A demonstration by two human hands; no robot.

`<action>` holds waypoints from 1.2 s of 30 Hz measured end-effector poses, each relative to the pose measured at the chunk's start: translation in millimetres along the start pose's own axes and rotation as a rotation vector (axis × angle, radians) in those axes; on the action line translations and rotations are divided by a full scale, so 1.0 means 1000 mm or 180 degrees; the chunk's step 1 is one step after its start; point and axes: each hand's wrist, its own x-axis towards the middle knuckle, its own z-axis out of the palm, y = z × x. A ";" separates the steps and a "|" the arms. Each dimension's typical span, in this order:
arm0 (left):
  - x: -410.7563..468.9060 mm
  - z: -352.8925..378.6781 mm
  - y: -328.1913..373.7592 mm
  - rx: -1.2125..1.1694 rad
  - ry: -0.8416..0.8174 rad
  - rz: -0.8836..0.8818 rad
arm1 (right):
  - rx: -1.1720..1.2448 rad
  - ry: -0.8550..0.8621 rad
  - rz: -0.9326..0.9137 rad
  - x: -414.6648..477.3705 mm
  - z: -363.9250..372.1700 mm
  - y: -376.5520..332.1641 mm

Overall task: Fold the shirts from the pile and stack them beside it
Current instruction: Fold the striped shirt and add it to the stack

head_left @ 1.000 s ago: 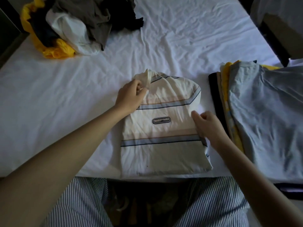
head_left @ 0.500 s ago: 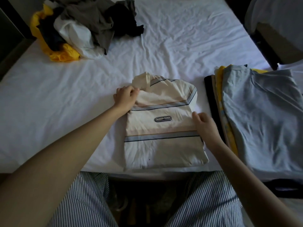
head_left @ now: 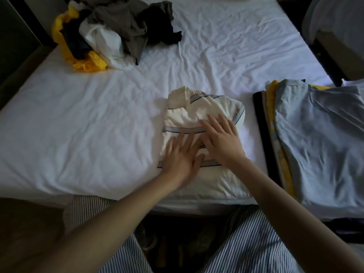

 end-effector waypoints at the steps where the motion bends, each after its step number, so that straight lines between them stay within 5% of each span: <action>1: -0.004 0.006 -0.007 0.0036 0.0128 -0.0118 | 0.0004 -0.0257 0.0181 0.003 0.004 0.008; 7: -0.008 0.000 -0.021 0.0013 0.0103 -0.0575 | 0.0049 -0.0754 0.1183 0.017 0.010 0.032; 12: 0.037 -0.021 -0.041 -0.0213 0.0660 -0.0217 | -0.0435 0.0034 0.0217 0.051 -0.003 0.021; 15: 0.068 -0.026 -0.042 -0.0082 0.0688 0.0142 | -0.0364 -0.0205 -0.0632 0.078 0.004 0.015; 19: 0.090 -0.013 -0.043 0.0298 0.0014 0.0034 | -0.0491 -0.1069 0.0064 0.105 0.026 0.037; 22: 0.078 -0.005 -0.044 0.0255 0.0401 -0.0108 | -0.0635 -0.1138 0.0338 0.125 0.030 0.049; 29: 0.068 0.005 -0.038 -0.0002 0.0848 -0.0524 | -0.0420 -0.0342 0.0567 0.114 0.037 0.044; 33: 0.069 0.003 -0.038 0.0019 0.0639 -0.0528 | -0.0239 0.0373 0.0064 0.079 0.033 0.030; 36: 0.063 -0.002 -0.036 0.0292 0.0766 -0.0284 | -0.0255 0.0340 -0.0241 0.036 0.036 0.023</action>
